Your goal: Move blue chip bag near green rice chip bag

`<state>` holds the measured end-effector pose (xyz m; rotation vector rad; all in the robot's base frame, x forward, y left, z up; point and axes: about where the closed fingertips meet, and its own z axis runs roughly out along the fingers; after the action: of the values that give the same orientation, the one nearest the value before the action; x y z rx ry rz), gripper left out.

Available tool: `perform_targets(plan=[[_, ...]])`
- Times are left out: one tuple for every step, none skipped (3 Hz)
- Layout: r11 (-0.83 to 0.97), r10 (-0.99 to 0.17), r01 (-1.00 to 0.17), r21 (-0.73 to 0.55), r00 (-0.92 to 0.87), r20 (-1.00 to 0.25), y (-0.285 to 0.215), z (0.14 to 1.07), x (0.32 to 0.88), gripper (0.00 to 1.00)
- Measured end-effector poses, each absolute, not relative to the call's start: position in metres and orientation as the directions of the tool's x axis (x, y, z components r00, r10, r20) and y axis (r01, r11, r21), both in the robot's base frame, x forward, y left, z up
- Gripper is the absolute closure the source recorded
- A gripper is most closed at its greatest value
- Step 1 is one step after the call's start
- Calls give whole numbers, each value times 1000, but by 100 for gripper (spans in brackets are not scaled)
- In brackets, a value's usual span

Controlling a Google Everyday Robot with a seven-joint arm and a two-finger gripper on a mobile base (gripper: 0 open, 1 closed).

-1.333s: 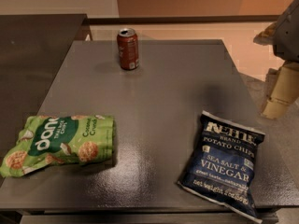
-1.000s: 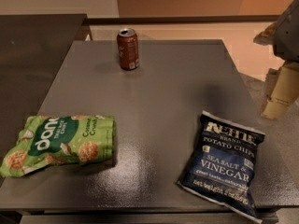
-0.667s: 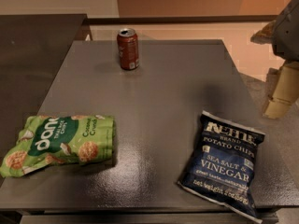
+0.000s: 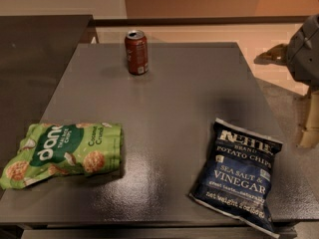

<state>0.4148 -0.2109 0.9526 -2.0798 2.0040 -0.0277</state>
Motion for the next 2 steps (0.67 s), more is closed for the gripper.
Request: perform_targets(plan=[[-158, -974, -972, -177, 183, -136, -216, 931, 397, 0], [-241, -957, -959, -152, 261, -126, -218, 906, 380, 0]])
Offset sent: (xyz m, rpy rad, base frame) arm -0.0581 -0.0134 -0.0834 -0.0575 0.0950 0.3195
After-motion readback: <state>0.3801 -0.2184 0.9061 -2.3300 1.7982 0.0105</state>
